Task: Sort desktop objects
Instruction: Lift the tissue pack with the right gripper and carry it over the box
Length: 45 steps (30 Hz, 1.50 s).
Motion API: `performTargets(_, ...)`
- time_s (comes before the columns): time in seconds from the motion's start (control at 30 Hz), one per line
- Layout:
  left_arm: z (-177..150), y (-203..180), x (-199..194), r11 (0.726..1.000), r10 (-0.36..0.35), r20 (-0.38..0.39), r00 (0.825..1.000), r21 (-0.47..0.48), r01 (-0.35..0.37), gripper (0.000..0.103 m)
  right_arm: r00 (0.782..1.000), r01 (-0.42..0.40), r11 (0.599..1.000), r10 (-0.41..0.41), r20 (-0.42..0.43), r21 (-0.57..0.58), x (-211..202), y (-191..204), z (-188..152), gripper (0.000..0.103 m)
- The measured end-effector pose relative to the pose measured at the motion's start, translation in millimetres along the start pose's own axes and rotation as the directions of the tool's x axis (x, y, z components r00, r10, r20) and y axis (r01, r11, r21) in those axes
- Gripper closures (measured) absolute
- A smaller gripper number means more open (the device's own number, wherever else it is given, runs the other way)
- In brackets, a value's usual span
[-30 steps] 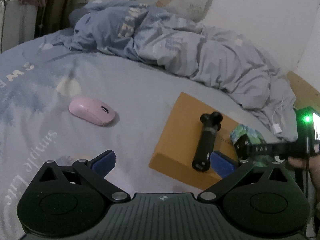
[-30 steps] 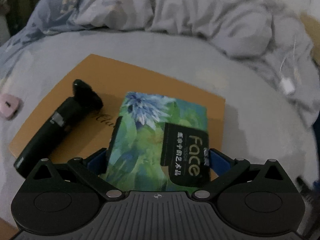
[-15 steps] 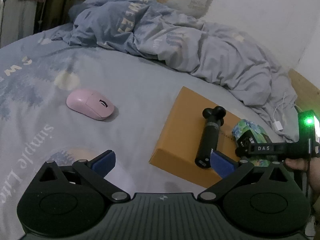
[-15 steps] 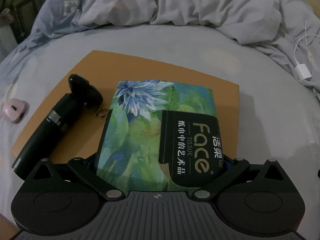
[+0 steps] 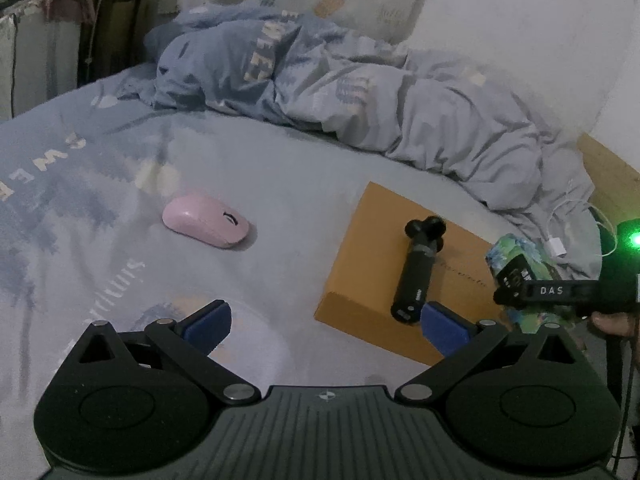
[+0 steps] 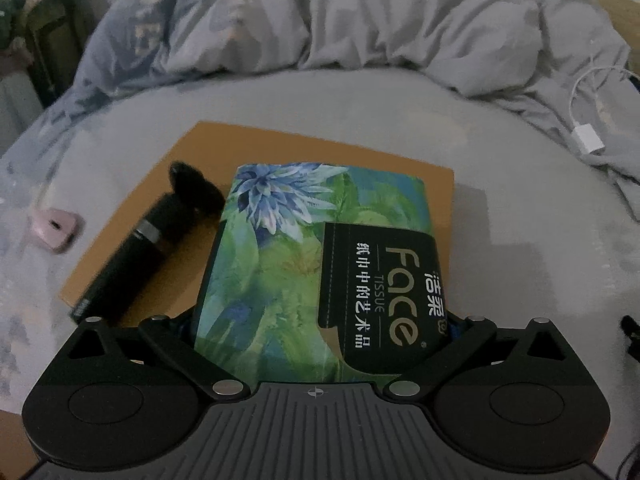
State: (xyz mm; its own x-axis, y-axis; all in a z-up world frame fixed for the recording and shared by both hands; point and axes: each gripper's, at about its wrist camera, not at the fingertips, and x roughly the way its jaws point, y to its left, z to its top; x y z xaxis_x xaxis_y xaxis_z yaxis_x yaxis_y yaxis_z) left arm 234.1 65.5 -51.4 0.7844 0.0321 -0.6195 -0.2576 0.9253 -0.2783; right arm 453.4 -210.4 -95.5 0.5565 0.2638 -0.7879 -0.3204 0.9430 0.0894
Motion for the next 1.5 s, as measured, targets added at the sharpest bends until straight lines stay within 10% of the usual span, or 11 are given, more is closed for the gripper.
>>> performTargets(0.63, -8, -21, -85, 0.996, -0.023, 0.076, 0.997, 0.086, 0.017, 0.0, 0.992, -0.07, 0.997, 0.074, 0.104, -0.04, -138, 24, -37, 0.002)
performTargets(1.5, -67, -12, -139, 0.985, 0.017, 0.049, 0.999, 0.171, -0.025, 0.0, 0.988, -0.122, 0.99, 0.128, 0.082, -0.073, -205, 96, -164, 0.002)
